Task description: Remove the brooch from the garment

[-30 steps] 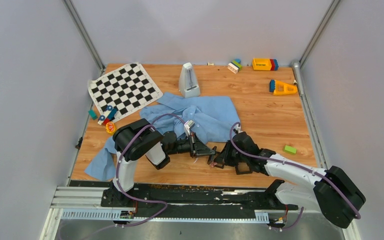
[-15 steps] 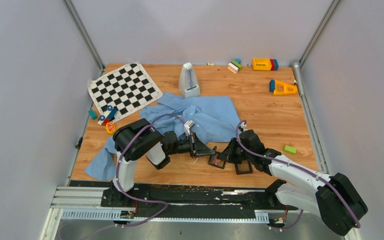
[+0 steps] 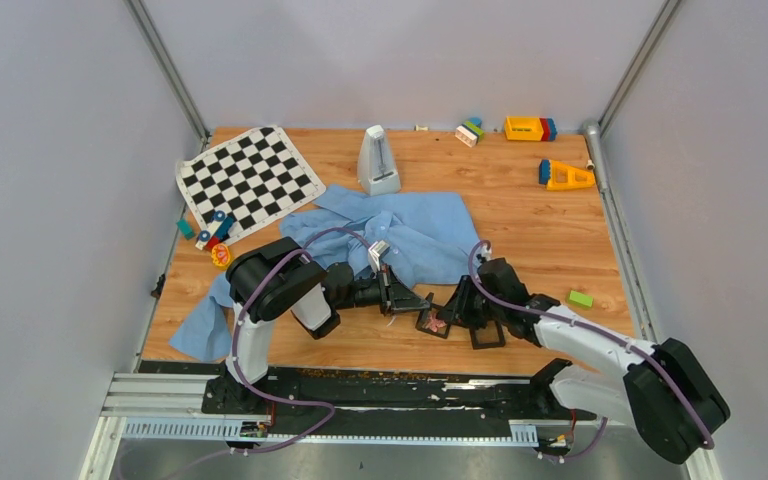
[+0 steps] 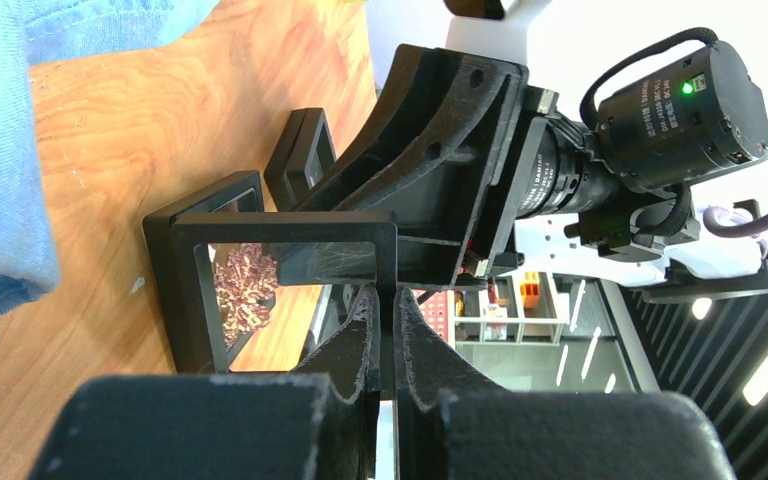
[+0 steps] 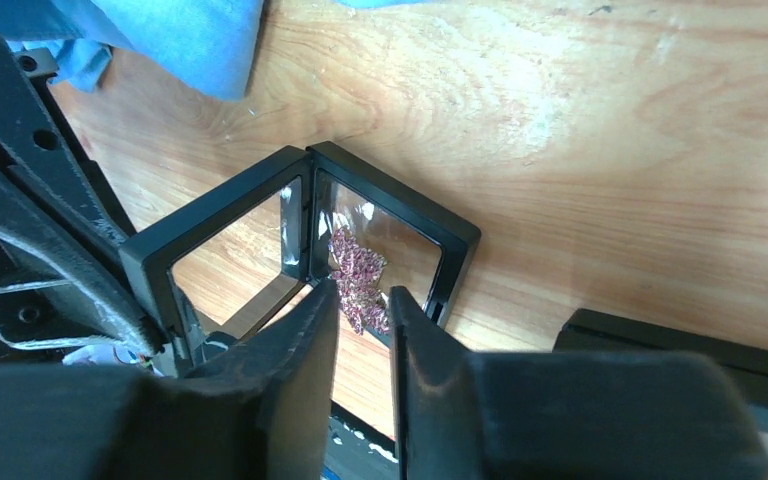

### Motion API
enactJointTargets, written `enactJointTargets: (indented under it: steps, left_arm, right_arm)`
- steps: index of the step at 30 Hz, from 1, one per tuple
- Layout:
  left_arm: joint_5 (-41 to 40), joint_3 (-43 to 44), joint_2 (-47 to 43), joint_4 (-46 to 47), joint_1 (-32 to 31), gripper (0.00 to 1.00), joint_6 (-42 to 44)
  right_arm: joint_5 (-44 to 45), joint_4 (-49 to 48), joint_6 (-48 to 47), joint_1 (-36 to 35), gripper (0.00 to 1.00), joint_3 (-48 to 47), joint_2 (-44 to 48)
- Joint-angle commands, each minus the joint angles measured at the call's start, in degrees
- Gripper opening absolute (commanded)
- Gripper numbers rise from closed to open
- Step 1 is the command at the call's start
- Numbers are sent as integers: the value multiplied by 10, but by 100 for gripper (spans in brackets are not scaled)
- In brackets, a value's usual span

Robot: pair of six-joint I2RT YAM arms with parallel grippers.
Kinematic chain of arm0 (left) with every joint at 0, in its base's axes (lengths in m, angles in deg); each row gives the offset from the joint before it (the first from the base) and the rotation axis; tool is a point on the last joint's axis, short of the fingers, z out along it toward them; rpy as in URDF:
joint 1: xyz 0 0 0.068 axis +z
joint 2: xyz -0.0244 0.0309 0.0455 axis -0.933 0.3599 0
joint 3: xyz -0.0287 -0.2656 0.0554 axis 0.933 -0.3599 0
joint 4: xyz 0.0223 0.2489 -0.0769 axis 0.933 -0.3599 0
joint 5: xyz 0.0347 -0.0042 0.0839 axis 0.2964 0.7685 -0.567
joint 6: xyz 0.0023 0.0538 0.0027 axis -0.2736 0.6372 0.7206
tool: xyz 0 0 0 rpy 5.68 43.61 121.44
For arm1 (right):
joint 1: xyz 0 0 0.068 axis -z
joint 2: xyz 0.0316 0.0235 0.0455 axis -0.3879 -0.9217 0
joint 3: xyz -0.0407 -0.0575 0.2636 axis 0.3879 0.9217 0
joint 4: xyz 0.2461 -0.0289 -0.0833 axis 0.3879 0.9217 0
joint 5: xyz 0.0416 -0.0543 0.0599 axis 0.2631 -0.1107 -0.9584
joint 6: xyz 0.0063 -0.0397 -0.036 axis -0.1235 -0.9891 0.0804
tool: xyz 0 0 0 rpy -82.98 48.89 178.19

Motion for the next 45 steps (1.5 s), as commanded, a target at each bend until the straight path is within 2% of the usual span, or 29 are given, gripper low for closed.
enactJointTargets:
  steps: [1,3,8,12,14,17,18,21,22,23,26,27,28,30,33,37,40,44,45]
  left_arm:
    - [-7,3,10,23,-4,0,7]
    - [-9,4,10,23,-4,0,9]
    - [-15,14,7,6,-9,1,22]
    - [-28,21,-18,-53,-17,0,57]
    - [-44,28,-39,-111,-23,0,84]
    - [-70,47,-76,-258,-38,3,155]
    - [-89,62,-95,-332,-47,4,171]
    - [-124,98,-131,-465,-65,14,243]
    - [-139,116,-137,-514,-72,22,254]
    - [-145,130,-149,-535,-74,27,272]
    - [-176,161,-179,-645,-89,55,320]
    - [-184,178,-197,-668,-93,60,330]
    - [-201,185,-207,-716,-99,72,349]
    - [-224,201,-242,-773,-103,83,368]
    - [-258,208,-311,-838,-103,85,388]
    - [-313,221,-376,-932,-103,79,427]
    - [-360,230,-409,-989,-99,78,464]
    - [-426,219,-445,-1043,-79,88,498]
    - [-430,215,-452,-1047,-65,96,505]
  right_arm:
    - [26,30,-20,3,32,-20,44]
    - [39,56,-27,3,39,-25,66]
    - [91,123,-38,4,46,-29,137]
    - [118,159,-34,9,47,-27,199]
    - [129,173,-30,11,48,-25,227]
    - [135,192,-27,12,49,-27,253]
    - [152,197,-27,12,49,-28,257]
    - [159,207,-27,13,53,-28,266]
    - [159,210,-28,13,53,-29,268]
    - [158,211,-28,13,53,-29,268]
    - [148,214,-29,13,53,-28,270]
    - [145,215,-29,13,53,-28,271]
    - [145,215,-29,13,53,-27,273]
    - [113,212,-34,12,52,-29,272]
    - [68,197,-38,12,49,-32,256]
    - [34,171,-40,11,43,-38,209]
    - [28,159,-36,10,37,-43,173]
    - [14,146,-31,7,36,-45,138]
    - [9,143,-31,4,36,-44,131]
